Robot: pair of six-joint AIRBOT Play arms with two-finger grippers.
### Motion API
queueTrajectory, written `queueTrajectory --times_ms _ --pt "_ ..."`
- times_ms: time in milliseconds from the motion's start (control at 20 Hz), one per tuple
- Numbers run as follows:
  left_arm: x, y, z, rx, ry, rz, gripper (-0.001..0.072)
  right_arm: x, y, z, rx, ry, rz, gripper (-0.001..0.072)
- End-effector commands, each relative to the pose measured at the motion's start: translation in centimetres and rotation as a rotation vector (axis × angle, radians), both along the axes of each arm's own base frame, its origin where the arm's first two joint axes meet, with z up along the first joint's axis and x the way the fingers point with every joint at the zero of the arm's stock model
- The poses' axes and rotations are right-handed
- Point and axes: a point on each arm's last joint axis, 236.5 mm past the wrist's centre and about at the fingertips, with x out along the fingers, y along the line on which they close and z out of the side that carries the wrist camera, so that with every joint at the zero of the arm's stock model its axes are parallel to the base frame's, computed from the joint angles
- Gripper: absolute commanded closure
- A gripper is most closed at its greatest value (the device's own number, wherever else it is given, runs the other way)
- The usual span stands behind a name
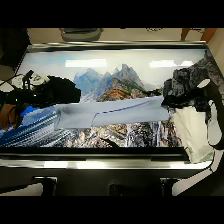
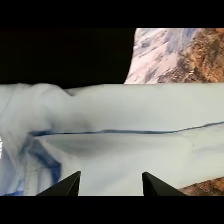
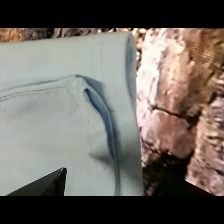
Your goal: Fold the shirts.
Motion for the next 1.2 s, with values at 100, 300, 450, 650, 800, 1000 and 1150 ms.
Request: queueTrajectory --times_ms 100,300,450,650,800,1000,1150 --pt "0.1 -4.7 4.2 -0.056 -0.119 -0.062 0.0233 -0.7 2.9 -2.2 0.083 0.087 0.003 0.0132" --pt "0.0 -8.3 4.3 -0.064 -0.142 -0.128 0.0272 -1.6 4.5 -0.5 0.122 0.083 0.079 0.0656" --pt "0.3 -12.2 3.4 -0.069 -0.182 -0.169 0.0654 -2.2 5.0 4.5 0.114 0.002 0.155 0.0657" --pt "-0.6 -22.1 0.0 -0.228 -0.128 -0.206 0.0675 -4.6 6.2 13.3 0.095 -0.110 0.221 0.0660" --pt "-1.5 -28.9 -3.0 -0.400 0.001 -0.166 0.0675 -7.3 7.0 18.7 0.079 -0.156 0.225 0.0660" --pt "-2.8 -35.9 -5.4 -0.525 0.103 -0.186 0.0676 -10.6 7.9 24.5 0.045 -0.242 0.212 0.0660" --pt "-4.7 -40.1 -7.1 -0.547 0.156 -0.235 0.0676 -13.0 8.5 27.8 0.023 -0.297 0.199 0.0659"
